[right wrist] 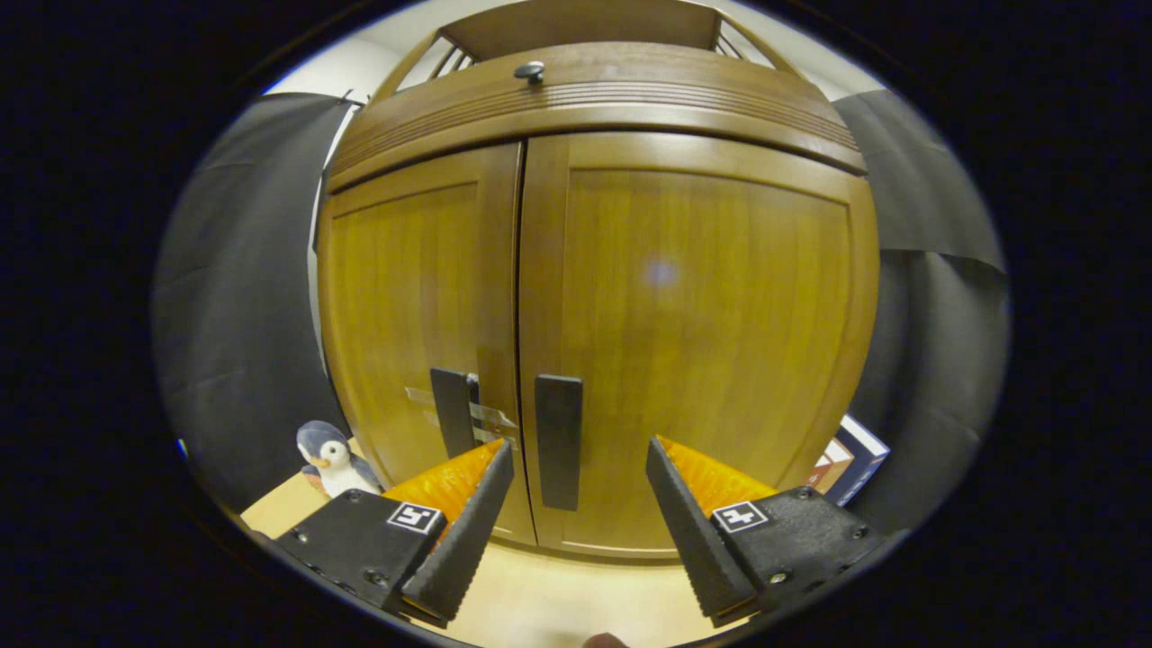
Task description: Open the right door of the double-door shoe cabinet with the right hand, and open the left door with the left hand.
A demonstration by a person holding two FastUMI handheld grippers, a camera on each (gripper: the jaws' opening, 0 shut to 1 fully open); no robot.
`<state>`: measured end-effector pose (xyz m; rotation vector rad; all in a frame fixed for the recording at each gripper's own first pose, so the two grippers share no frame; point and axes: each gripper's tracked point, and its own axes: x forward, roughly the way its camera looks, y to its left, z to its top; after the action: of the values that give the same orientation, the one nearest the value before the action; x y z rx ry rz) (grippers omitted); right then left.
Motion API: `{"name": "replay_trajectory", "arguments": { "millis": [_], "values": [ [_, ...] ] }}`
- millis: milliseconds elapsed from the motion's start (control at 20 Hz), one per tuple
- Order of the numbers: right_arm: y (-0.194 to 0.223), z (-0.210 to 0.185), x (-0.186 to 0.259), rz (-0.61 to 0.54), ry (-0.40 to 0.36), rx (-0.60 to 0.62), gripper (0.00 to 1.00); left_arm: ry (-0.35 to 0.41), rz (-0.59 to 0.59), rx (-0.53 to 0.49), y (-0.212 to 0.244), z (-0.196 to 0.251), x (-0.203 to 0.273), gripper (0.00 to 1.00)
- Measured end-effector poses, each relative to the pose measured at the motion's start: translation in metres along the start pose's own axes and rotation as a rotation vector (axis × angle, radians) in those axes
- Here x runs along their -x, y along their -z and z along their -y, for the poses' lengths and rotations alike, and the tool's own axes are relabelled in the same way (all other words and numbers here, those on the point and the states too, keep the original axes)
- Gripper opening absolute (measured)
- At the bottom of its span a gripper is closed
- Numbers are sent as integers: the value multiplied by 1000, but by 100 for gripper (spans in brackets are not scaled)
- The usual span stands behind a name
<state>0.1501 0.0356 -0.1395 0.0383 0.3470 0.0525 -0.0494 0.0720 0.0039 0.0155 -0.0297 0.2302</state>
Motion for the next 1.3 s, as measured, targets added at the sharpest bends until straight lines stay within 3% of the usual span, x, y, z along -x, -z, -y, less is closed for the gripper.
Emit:
{"name": "replay_trajectory", "arguments": {
  "millis": [300,900,1300],
  "values": [
    [15,-2,-36,-45,20,6,81,-31,-1,-13,-1,-7,-1,95],
    [19,-14,-57,-36,43,-11,40,-28,-8,-5,3,-15,-1,95],
    [21,-13,-45,23,61,-67,31,7,-34,9,11,-14,1,95]
  ]
}}
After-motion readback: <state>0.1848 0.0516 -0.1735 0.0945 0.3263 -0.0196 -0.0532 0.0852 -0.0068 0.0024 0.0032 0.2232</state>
